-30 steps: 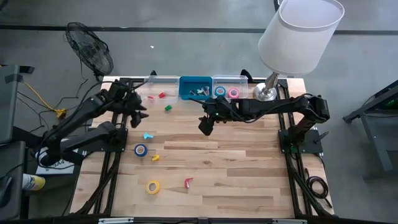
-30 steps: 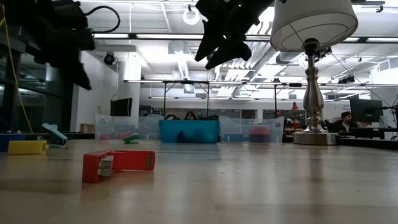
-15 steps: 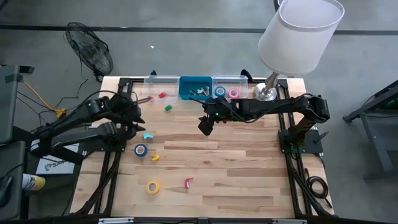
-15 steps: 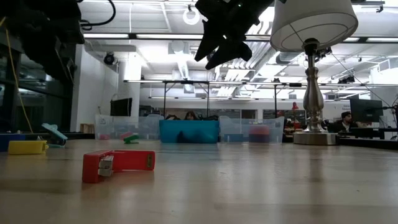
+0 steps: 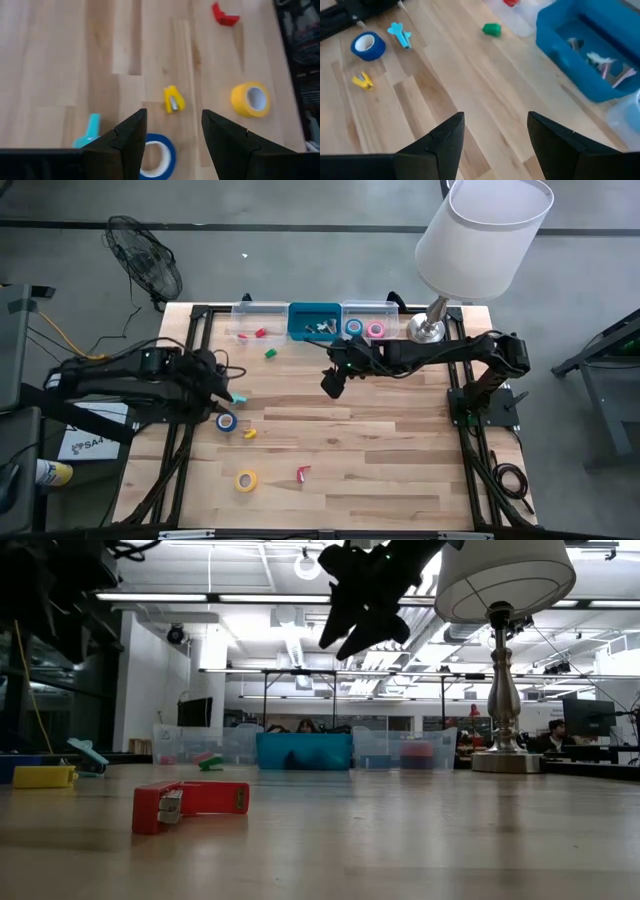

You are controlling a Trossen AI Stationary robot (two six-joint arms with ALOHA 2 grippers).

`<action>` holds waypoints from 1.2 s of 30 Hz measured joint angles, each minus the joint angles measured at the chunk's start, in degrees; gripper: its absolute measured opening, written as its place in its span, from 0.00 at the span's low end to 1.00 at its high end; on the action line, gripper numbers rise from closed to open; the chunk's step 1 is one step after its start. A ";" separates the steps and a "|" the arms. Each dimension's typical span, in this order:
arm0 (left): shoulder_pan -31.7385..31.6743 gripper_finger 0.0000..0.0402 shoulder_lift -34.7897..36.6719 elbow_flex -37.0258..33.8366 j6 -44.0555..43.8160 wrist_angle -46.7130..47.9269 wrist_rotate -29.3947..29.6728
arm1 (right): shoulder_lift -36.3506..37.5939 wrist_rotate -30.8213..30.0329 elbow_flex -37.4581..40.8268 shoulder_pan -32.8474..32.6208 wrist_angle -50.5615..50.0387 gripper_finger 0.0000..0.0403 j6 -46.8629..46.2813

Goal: Pick and place Stapler, Stapler remover, tape
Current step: Put the yellow tape into the right transparent bin

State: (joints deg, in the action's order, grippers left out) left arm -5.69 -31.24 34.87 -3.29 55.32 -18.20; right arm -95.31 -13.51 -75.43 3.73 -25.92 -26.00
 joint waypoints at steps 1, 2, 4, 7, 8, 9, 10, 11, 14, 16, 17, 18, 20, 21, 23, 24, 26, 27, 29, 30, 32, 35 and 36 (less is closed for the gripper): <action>1.69 0.46 -0.02 0.00 -1.36 -0.39 0.53 | 0.00 0.54 0.43 0.00 0.27 0.52 -0.34; 3.39 0.46 -0.04 0.00 -2.85 -0.58 1.24 | 0.00 0.82 0.86 -0.04 0.30 0.52 -0.97; 7.07 0.46 -0.78 0.00 -6.22 -1.24 3.90 | 0.00 1.79 1.82 -0.35 0.04 0.52 -1.97; 12.74 0.46 -2.26 0.00 -12.41 -2.86 7.71 | -0.02 2.68 2.72 -1.35 0.22 0.52 -2.31; 14.66 0.46 -3.15 0.00 -14.54 -3.51 8.90 | -0.02 2.68 2.98 -1.84 0.29 0.52 -2.28; 16.54 0.46 -4.13 0.00 -16.68 -4.49 10.01 | -0.02 2.63 3.21 -2.36 0.26 0.52 -2.24; 18.60 0.46 -5.17 0.00 -18.88 -5.46 11.20 | -0.02 2.55 3.27 -2.84 -0.11 0.52 -2.16; 20.47 0.46 -6.31 0.00 -21.00 -6.36 12.06 | -0.02 2.54 3.29 -3.31 -0.30 0.52 -1.96; 26.60 0.46 -10.72 0.00 -28.29 -9.94 14.91 | -0.02 3.07 3.27 -4.81 -0.19 0.52 -0.79; 30.52 0.46 -14.03 0.00 -33.63 -11.97 16.93 | -0.02 3.46 3.27 -5.85 -0.31 0.52 -0.74; 32.43 0.46 -15.92 0.00 -36.42 -13.29 17.65 | -0.02 3.58 3.27 -6.43 -0.37 0.52 -0.74; 34.13 0.46 -17.76 0.00 -39.29 -14.56 18.10 | -0.02 3.70 3.27 -7.03 -0.44 0.52 -0.76; 37.61 0.46 -21.55 0.00 -45.06 -16.46 18.60 | -0.02 3.81 3.27 -8.33 -0.57 0.52 -0.73; 39.36 0.46 -23.44 0.00 -48.05 -17.71 18.68 | -0.02 3.73 3.27 -8.97 -0.59 0.52 -0.63; 42.57 0.46 -27.19 0.00 -54.16 -20.35 18.90 | -0.02 3.25 3.27 -10.20 -0.58 0.52 -0.56; 44.12 0.46 -29.04 0.00 -56.81 -21.69 19.20 | -0.02 2.99 3.27 -10.79 -0.60 0.52 -0.54; 46.85 0.46 -32.57 0.00 -61.38 -25.68 20.50 | -0.02 2.92 3.27 -11.86 -0.56 0.52 0.32; 48.01 0.46 -34.06 0.00 -63.30 -27.43 21.29 | -0.02 2.85 3.27 -12.33 -0.51 0.52 0.62; 49.80 0.46 -36.85 0.00 -66.84 -30.67 22.79 | -0.02 2.52 3.24 -13.23 -0.48 0.52 0.97; 50.47 0.46 -38.14 0.00 -68.43 -32.23 23.27 | -0.02 2.53 3.24 -13.57 -0.48 0.52 1.02; 51.47 0.46 -40.05 0.00 -71.22 -34.09 23.77 | -0.02 2.53 3.24 -14.19 -0.48 0.52 1.33; 52.34 0.46 -42.48 0.02 -73.86 -35.71 23.91 | -0.02 2.53 3.24 -14.99 -0.50 0.52 1.62; 52.35 0.46 -42.97 0.02 -74.43 -35.79 23.89 | -0.02 2.53 3.24 -15.20 -0.49 0.52 1.65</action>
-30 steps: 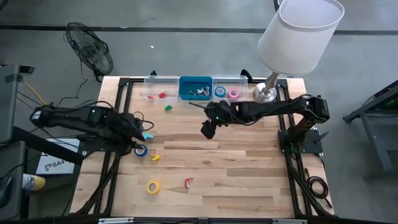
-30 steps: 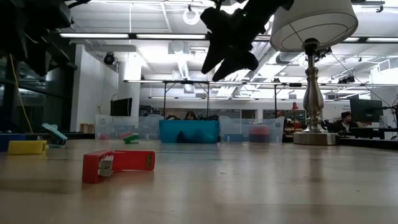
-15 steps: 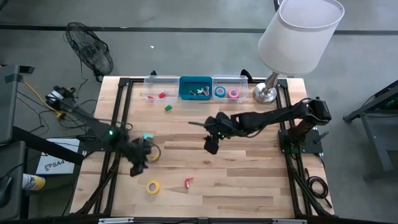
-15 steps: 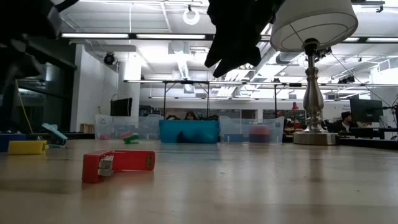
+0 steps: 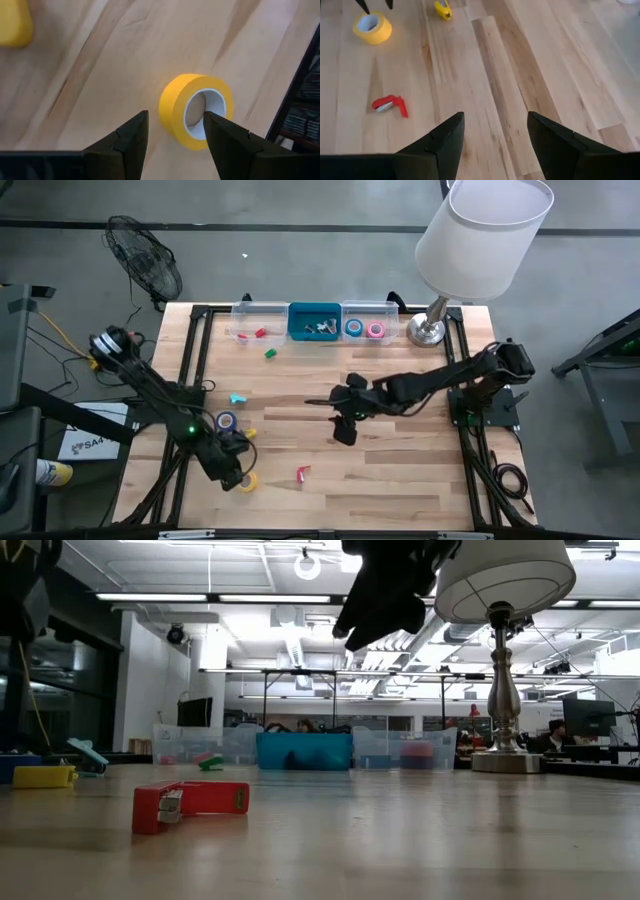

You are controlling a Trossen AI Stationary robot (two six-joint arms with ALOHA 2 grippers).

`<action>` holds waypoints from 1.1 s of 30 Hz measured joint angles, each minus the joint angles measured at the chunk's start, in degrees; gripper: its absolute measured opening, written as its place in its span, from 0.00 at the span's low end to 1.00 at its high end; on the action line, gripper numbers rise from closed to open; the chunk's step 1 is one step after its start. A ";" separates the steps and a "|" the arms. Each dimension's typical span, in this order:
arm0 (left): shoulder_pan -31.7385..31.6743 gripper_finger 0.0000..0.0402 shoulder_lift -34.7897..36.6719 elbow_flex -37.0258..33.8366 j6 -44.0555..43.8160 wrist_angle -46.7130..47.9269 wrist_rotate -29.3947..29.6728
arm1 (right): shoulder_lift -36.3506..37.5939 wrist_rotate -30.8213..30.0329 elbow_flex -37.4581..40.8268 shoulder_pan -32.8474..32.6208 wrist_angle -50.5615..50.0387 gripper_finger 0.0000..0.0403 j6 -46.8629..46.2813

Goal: Pick and place Stapler, Stapler remover, tape
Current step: Put the yellow tape into the right transparent bin

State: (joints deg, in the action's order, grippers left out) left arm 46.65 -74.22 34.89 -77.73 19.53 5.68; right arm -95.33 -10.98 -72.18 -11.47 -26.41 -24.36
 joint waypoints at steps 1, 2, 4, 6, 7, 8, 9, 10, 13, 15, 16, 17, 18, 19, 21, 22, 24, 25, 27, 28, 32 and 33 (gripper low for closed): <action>-0.01 0.46 -0.46 0.00 -0.44 -0.31 -0.09 | 0.00 0.00 -0.02 -0.26 -0.01 0.52 0.21; -0.03 0.46 -0.76 0.00 -0.60 -0.74 -0.28 | 0.00 0.00 -0.02 -0.44 -0.06 0.52 0.39; -0.13 0.46 -1.05 0.00 -0.62 -1.15 -0.36 | 0.00 -0.02 -0.02 -0.77 -0.21 0.52 0.62; -0.13 0.46 -1.33 0.02 -0.75 -1.77 -0.17 | 0.00 -0.04 -0.02 -1.07 -0.49 0.52 0.99; -0.13 0.46 -1.41 0.02 -0.81 -1.65 -0.15 | 0.02 -0.02 -0.02 -1.15 -0.59 0.52 1.13; -0.13 0.46 -1.47 0.02 -1.00 -1.25 -0.17 | 0.02 -0.03 -0.02 -1.28 -0.61 0.52 1.27; -0.13 0.46 -1.72 0.02 -1.17 -1.32 -0.18 | 0.02 -0.04 -0.02 -1.38 -0.73 0.52 1.27; -0.13 0.46 -2.10 0.02 -1.44 -1.53 -0.39 | 0.02 -0.04 -0.02 -1.50 -0.82 0.52 1.27; -0.13 0.46 -3.50 0.02 -2.09 -1.86 -0.64 | 0.04 -0.02 -0.02 -1.76 -0.90 0.52 1.27; -0.13 0.46 -5.06 0.62 -2.08 -2.30 -1.33 | 0.04 -0.04 -0.02 -1.93 -1.11 0.52 1.27; -0.13 0.46 -5.79 1.17 -2.01 -1.51 -1.92 | 0.04 -0.05 -0.04 -2.05 -1.20 0.52 1.27; -0.13 0.46 -6.59 1.85 -1.81 -0.84 -2.33 | 0.04 -0.17 -0.04 -2.13 -1.24 0.52 1.27; -0.13 0.46 -7.53 2.73 -1.63 -0.23 -2.50 | 0.04 -0.22 -0.04 -2.23 -1.29 0.52 1.27; -0.13 0.46 -8.39 3.64 -1.63 0.84 -2.56 | 0.04 -0.22 -0.04 -2.23 -1.33 0.52 1.27; -0.13 0.46 -9.73 5.19 -1.70 4.12 -2.73 | 0.04 -0.22 -0.04 -2.22 -1.43 0.52 1.27; -0.13 0.46 -10.52 6.03 -1.71 5.04 -3.17 | 0.04 -0.20 -0.04 -2.22 -1.44 0.52 1.27; -0.15 0.45 -11.71 7.41 -1.70 6.92 -3.61 | 0.04 -0.28 -0.04 -2.21 -1.45 0.52 1.27; -0.15 0.43 -12.14 8.10 -1.67 7.92 -3.60 | 0.07 -0.52 -0.06 -2.20 -1.47 0.52 1.29; -0.13 0.38 -13.03 8.92 -1.56 8.05 -3.58 | 0.07 -0.75 -0.07 -2.20 -1.69 0.52 1.29; -0.15 0.35 -13.22 9.00 -1.57 8.11 -3.37 | 0.07 -0.80 -0.07 -2.20 -1.69 0.52 1.29; -0.13 0.18 -13.37 9.09 -1.41 7.68 -2.23 | 0.07 -0.85 -0.07 -2.20 -1.65 0.52 1.29; -0.13 0.14 -13.33 9.09 -1.00 7.52 -1.93 | 0.07 -0.86 -0.07 -2.20 -1.65 0.52 1.29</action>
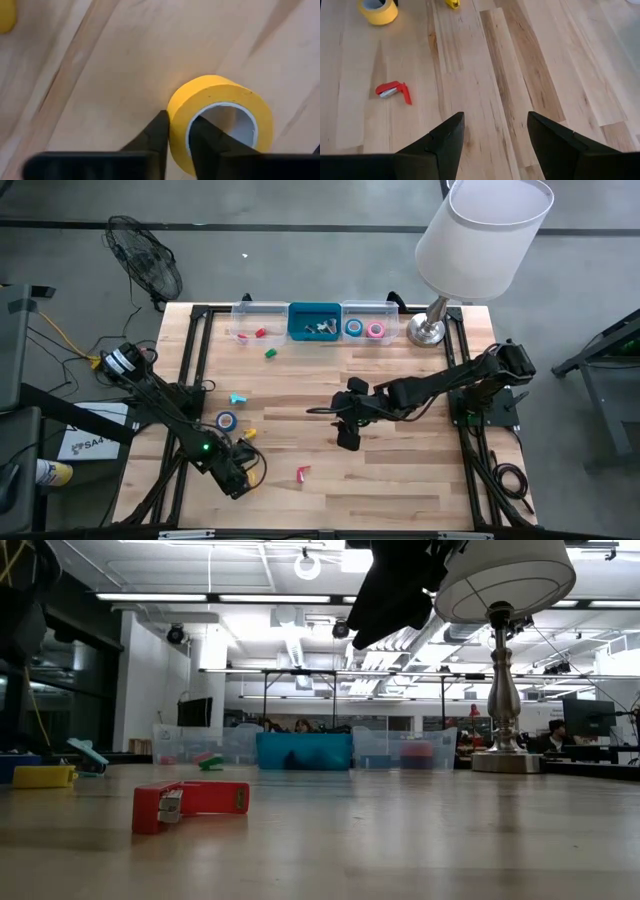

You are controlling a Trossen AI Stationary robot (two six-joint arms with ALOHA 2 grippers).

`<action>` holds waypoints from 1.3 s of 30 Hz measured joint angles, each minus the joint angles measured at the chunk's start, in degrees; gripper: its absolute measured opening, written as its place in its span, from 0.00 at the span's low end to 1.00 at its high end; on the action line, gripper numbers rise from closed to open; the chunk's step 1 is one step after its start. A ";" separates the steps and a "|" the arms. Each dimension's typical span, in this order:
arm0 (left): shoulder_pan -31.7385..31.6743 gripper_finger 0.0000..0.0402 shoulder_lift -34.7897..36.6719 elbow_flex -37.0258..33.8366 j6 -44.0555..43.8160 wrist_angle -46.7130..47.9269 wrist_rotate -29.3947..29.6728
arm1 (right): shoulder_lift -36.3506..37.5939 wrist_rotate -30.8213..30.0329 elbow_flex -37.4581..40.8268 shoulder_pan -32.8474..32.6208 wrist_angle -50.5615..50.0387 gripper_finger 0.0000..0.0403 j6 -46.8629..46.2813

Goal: Pick and place Stapler, Stapler remover, tape
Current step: Put the yellow tape into the right transparent bin

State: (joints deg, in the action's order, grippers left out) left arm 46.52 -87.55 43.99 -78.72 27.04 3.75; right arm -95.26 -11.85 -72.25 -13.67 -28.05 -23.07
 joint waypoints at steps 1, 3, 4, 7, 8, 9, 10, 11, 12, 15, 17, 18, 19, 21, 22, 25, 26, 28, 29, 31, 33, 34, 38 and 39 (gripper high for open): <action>0.00 0.10 0.00 0.00 0.81 -0.68 0.32 | 0.00 0.09 0.00 0.00 0.01 0.52 0.00; -0.02 0.08 -0.04 0.00 2.52 -2.41 2.02 | 0.00 0.62 0.00 0.00 0.18 0.52 -0.01; -0.02 0.08 -0.04 0.00 3.15 -3.33 3.90 | 0.00 0.71 0.00 0.00 0.56 0.52 0.00; -0.02 0.08 0.02 0.64 3.63 -5.03 11.31 | 0.00 1.88 0.00 0.00 1.50 0.52 0.04; -0.02 0.08 0.16 1.19 4.31 -4.81 14.40 | 0.00 2.45 0.00 0.00 2.28 0.52 0.19; -0.02 0.08 0.17 1.96 5.83 -4.53 17.89 | 0.00 3.25 0.00 0.00 3.06 0.52 0.51; -0.07 0.08 0.19 2.81 7.86 -4.32 21.96 | 0.00 4.03 0.00 0.00 3.83 0.52 0.76; -0.04 0.08 0.54 3.67 9.83 -3.66 26.52 | 0.00 4.73 0.00 0.00 4.81 0.52 1.09; -0.04 0.08 0.90 4.58 11.98 -2.76 31.36 | 0.00 5.39 0.00 0.00 5.76 0.52 1.27; -0.13 0.08 2.06 7.10 18.78 -1.50 44.62 | 0.00 7.37 0.00 0.00 8.85 0.52 2.42; -0.15 0.08 3.34 8.35 23.02 -0.77 52.49 | 0.00 8.51 0.00 0.00 10.69 0.52 3.27; -0.15 0.08 4.17 8.75 24.85 -0.81 55.88 | 0.00 9.37 0.00 0.00 11.58 0.52 3.70; -0.15 0.08 5.04 8.99 26.63 -0.70 58.90 | 0.00 10.18 0.00 0.00 12.54 0.52 3.96; -0.15 0.08 6.71 9.38 29.63 -0.49 63.82 | 0.00 12.17 0.00 0.00 14.73 0.52 4.63; -0.26 0.08 7.63 9.40 31.05 -0.64 65.39 | 0.00 13.43 0.00 0.02 15.87 0.52 5.21; -1.77 0.08 10.25 9.42 34.86 -1.16 66.66 | 0.00 15.75 0.00 0.02 20.37 0.52 7.03; -2.38 0.08 11.05 9.42 36.48 -1.26 66.28 | 0.00 15.96 0.00 0.01 22.07 0.52 7.65; -3.90 0.08 12.32 9.40 40.90 -3.27 65.18 | 0.00 16.00 0.00 0.00 25.52 0.52 8.91; -4.92 0.08 12.87 9.42 43.51 -5.10 64.38 | 0.00 15.54 0.00 0.00 26.94 0.52 9.66; -6.81 0.08 13.75 9.40 49.86 -8.71 62.19 | 0.00 14.11 0.00 0.11 29.33 0.52 12.00; -9.02 0.08 14.31 9.39 57.59 -14.72 59.08 | 0.00 11.93 0.00 0.15 30.77 0.52 14.19; -10.24 0.08 14.39 9.40 61.68 -17.91 57.32 | 0.00 10.45 0.00 0.15 31.32 0.52 14.47; -14.33 0.08 14.38 9.40 75.33 -28.97 49.98 | 0.00 7.72 0.00 0.17 32.13 0.52 14.34; -15.21 0.08 14.40 9.42 77.43 -30.50 48.54 | 0.00 7.87 0.00 0.17 32.35 0.52 14.39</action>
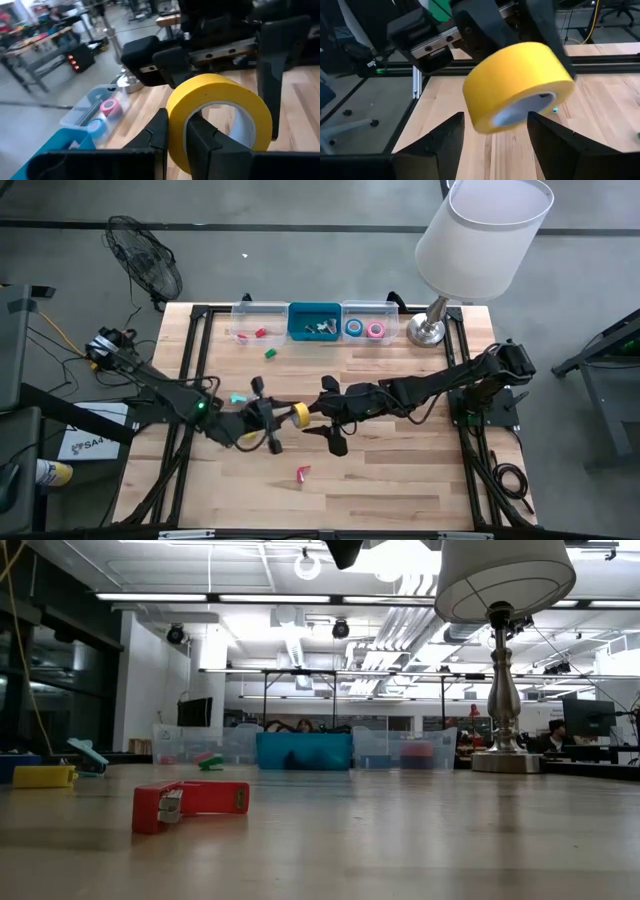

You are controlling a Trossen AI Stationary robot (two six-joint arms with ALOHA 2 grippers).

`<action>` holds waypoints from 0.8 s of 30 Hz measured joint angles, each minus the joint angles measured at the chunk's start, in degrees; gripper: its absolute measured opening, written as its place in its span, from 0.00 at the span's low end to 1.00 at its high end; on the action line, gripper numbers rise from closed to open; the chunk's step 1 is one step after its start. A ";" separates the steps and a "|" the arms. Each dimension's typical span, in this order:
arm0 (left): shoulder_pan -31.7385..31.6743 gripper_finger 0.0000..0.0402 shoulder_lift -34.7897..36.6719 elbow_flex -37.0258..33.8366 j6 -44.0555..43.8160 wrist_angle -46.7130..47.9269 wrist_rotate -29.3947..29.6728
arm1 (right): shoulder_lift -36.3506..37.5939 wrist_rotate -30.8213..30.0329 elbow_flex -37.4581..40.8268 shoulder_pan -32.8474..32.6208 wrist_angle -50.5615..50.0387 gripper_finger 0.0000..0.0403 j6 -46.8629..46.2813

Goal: Pick and place Stapler, Stapler remover, tape
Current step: Put the yellow tape into the right transparent bin

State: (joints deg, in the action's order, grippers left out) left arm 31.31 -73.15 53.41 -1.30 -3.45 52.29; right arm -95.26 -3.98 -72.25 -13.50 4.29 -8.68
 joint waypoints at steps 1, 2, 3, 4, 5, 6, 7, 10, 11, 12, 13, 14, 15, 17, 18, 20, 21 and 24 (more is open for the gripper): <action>-0.84 0.08 0.04 -0.02 1.01 -0.33 -1.37 | 0.02 0.40 0.00 -0.02 0.00 0.52 0.03; -1.73 0.08 0.04 -0.02 1.32 -0.56 -2.55 | 0.04 0.72 0.02 -0.02 0.01 0.52 0.01; -2.47 0.08 0.04 -0.02 1.39 -0.51 -3.39 | 0.04 0.69 0.07 -0.10 0.07 0.52 0.01; -3.11 0.08 0.04 -0.04 1.48 -0.34 -4.21 | 0.04 0.48 0.10 -0.28 0.07 0.52 0.01; -3.62 0.08 0.04 -0.04 1.57 -0.30 -4.80 | 0.04 0.38 0.11 -0.36 0.01 0.52 0.01; -4.09 0.08 0.04 -0.04 1.91 -0.30 -5.40 | 0.07 0.36 0.11 -0.50 0.03 0.52 -0.03; -4.48 0.08 0.04 -0.05 2.35 -0.49 -5.76 | 0.11 0.61 0.11 -0.63 0.62 0.52 -0.11; -5.48 0.08 -0.04 0.02 2.70 -1.57 -6.93 | 0.24 1.51 -0.04 -0.89 1.99 0.52 -0.40; -5.61 0.08 -0.02 0.00 3.11 -1.42 -6.97 | 0.24 2.57 -0.04 -0.89 2.03 0.52 -0.51; -5.87 0.08 -0.02 0.00 3.66 -1.40 -7.51 | 0.26 2.72 -0.04 -0.87 1.90 0.52 -1.10; -6.14 0.08 -0.02 0.00 3.84 -1.47 -8.53 | 0.33 2.75 -0.01 -0.93 1.76 0.52 -1.58; -6.25 0.08 -0.02 0.00 4.02 -1.58 -8.89 | 0.43 2.77 0.00 -0.92 1.89 0.52 -1.81; -6.49 0.08 -0.01 0.00 4.20 -1.63 -9.00 | 0.60 2.95 0.00 -0.88 2.01 0.52 -1.86; -6.98 0.08 0.00 0.00 4.32 -1.70 -9.94 | 0.86 2.93 0.03 -0.87 1.88 0.52 -1.85; -7.04 0.08 0.02 0.02 4.36 -1.70 -10.05 | 0.89 2.83 0.07 -0.73 1.91 0.51 -1.85; -7.32 0.08 0.04 0.01 5.13 -1.70 -9.97 | 0.89 2.85 0.07 -0.47 1.91 0.50 -1.85; -7.32 0.08 0.04 0.02 5.61 -1.77 -9.93 | 0.89 2.90 0.07 -0.30 1.85 0.48 -1.86; -7.32 0.10 0.02 0.00 6.11 -1.70 -9.64 | 0.89 2.89 0.07 0.17 1.23 0.40 -2.67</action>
State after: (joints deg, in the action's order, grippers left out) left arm 23.99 -73.12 53.41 4.82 -5.15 42.66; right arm -94.37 -1.09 -72.18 -13.33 5.52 -11.35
